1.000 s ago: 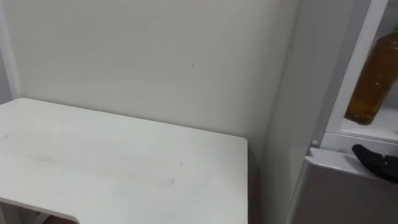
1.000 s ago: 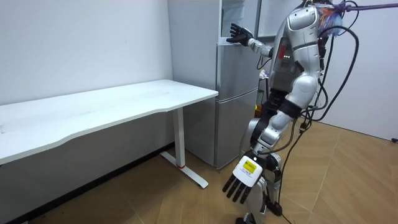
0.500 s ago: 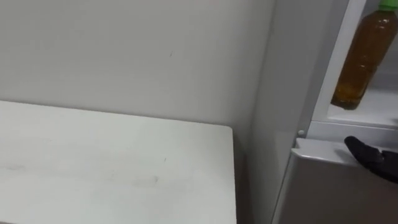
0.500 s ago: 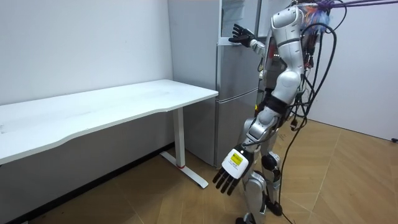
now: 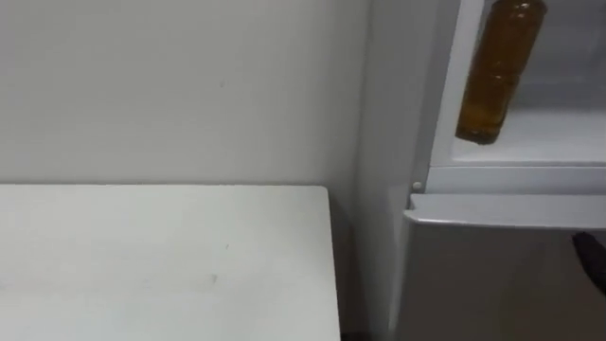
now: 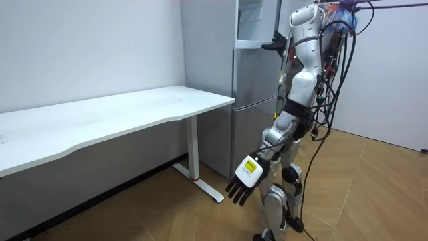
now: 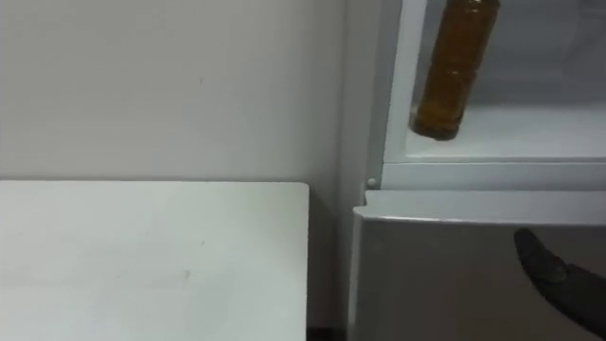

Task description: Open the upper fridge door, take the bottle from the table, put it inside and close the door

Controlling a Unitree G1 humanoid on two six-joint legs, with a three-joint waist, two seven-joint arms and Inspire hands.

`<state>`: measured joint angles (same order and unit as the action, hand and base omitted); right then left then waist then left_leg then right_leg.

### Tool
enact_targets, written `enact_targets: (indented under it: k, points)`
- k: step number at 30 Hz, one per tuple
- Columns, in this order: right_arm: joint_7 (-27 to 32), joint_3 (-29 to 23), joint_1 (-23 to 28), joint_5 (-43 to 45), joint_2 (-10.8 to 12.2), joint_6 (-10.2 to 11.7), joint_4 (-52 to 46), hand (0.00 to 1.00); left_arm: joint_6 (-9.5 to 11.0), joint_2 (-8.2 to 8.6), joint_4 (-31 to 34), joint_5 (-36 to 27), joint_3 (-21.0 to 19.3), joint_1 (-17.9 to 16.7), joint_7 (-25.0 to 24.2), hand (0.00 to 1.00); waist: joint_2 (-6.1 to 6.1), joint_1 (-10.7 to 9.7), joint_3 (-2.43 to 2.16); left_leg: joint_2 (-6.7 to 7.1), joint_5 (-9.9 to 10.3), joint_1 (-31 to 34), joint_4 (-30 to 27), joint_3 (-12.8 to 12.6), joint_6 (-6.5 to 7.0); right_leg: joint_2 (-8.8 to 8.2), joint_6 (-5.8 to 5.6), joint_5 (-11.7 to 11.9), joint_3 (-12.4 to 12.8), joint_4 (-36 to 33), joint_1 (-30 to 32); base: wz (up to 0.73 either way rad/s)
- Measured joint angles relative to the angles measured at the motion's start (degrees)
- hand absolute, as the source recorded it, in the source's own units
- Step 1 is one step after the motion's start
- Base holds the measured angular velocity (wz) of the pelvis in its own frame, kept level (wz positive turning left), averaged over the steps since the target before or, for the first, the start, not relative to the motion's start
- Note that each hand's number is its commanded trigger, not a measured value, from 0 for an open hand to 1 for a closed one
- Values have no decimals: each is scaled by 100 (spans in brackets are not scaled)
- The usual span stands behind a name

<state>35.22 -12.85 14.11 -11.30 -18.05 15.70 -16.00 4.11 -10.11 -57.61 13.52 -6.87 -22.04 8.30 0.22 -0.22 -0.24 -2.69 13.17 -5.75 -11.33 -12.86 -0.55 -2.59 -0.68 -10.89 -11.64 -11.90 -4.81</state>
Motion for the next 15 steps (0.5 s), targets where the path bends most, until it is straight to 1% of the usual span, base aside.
enact_targets:
  k: [1, 3, 4, 8, 10, 13, 15]
  points:
    - [63, -12, 37, 0, 5, 5, 2, 0, 9, 3, 23, -15, 1, 0, 0, 0, -2, -16, 1, 1, 0, 0, -1, -8, 0, 1, -1, -1, 12, 3, 5, -6]
    - [266, -39, 168, 18, 63, 142, 82, 0, 28, 2, 57, -30, 9, 4, 4, 0, -2, -97, 11, 3, 0, -29, -5, -46, 1, 10, -4, -2, 52, 16, 9, -8]
    - [324, -39, 197, 19, 65, 191, 143, 0, 31, 2, 59, -31, 13, 4, 7, 0, -5, -106, 13, 3, 0, -44, 1, -57, 1, 12, -5, -3, 69, 14, 9, -12]
    - [858, -42, 373, -70, 153, 217, 496, 0, 94, -1, 89, -46, 138, 17, 43, 0, -20, -150, 13, 5, 0, -72, 20, -109, 2, 18, -15, -9, 126, 9, 18, -7]
    - [1018, -36, 511, -317, 216, 315, 614, 0, 135, -2, 96, -54, 205, 29, 68, 0, -18, -160, 11, 8, 1, -84, 50, -110, 1, 22, -19, -12, 129, 15, 18, -2]
    - [1192, -36, 571, -677, 224, 374, 1138, 0, 184, 1, 108, -49, 308, 25, 135, 0, -19, -201, 10, 11, 2, -88, 60, -111, 1, 21, -25, -16, 130, 24, 31, 0]
    - [1215, -27, 619, -951, 266, 419, 1703, 0, 247, 1, 117, -45, 334, 16, 224, 0, -8, -230, 7, 12, 2, -86, 66, -111, 0, 15, -26, -17, 119, 24, 39, 0]
